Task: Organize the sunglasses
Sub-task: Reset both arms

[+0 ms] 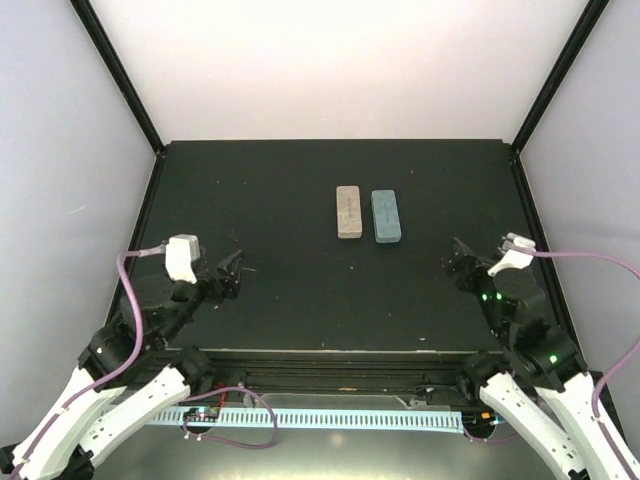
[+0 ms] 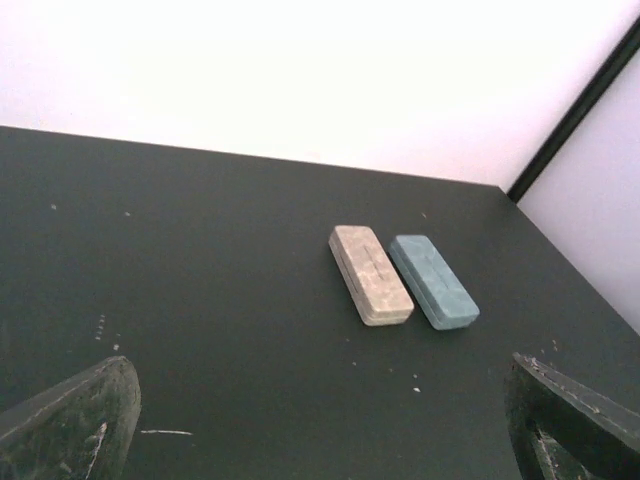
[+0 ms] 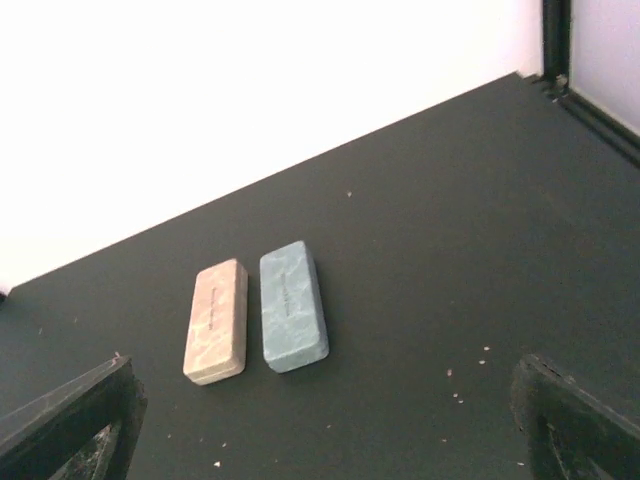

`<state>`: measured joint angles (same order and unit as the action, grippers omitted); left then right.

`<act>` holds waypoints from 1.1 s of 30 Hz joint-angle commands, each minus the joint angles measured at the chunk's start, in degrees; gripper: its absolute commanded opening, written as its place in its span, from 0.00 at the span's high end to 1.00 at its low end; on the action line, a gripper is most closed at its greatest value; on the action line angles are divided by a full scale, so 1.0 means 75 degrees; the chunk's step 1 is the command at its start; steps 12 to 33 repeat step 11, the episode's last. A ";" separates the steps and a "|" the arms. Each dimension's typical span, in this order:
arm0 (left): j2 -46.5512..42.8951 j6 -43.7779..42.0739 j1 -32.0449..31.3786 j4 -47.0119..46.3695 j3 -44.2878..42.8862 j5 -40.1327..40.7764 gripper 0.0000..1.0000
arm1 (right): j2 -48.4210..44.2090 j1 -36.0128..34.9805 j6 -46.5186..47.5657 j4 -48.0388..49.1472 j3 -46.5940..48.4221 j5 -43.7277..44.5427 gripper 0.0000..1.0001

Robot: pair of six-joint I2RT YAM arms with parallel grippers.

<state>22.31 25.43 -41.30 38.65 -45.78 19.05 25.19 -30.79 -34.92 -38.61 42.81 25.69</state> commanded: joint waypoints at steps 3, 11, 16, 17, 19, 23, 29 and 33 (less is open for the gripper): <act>-0.0622 -0.0490 0.0044 0.0478 -0.0373 0.0755 0.01 | -0.0635 -0.0032 -0.0239 -0.1144 0.0255 0.0896 0.00; -0.0760 -0.0495 0.0045 0.0550 -0.0517 0.0746 0.01 | -0.0706 -0.0032 -0.0195 -0.1219 0.0487 0.1014 0.00; -0.0760 -0.0495 0.0045 0.0550 -0.0517 0.0746 0.01 | -0.0706 -0.0032 -0.0195 -0.1219 0.0487 0.1014 0.00; -0.0760 -0.0495 0.0045 0.0550 -0.0517 0.0746 0.01 | -0.0706 -0.0032 -0.0195 -0.1219 0.0487 0.1014 0.00; -0.0760 -0.0495 0.0045 0.0550 -0.0517 0.0746 0.01 | -0.0706 -0.0032 -0.0195 -0.1219 0.0487 0.1014 0.00; -0.0760 -0.0495 0.0045 0.0550 -0.0517 0.0746 0.01 | -0.0706 -0.0032 -0.0195 -0.1219 0.0487 0.1014 0.00; -0.0760 -0.0495 0.0045 0.0550 -0.0517 0.0746 0.01 | -0.0706 -0.0032 -0.0195 -0.1219 0.0487 0.1014 0.00; -0.0760 -0.0495 0.0045 0.0550 -0.0517 0.0746 0.01 | -0.0706 -0.0032 -0.0195 -0.1219 0.0487 0.1014 0.00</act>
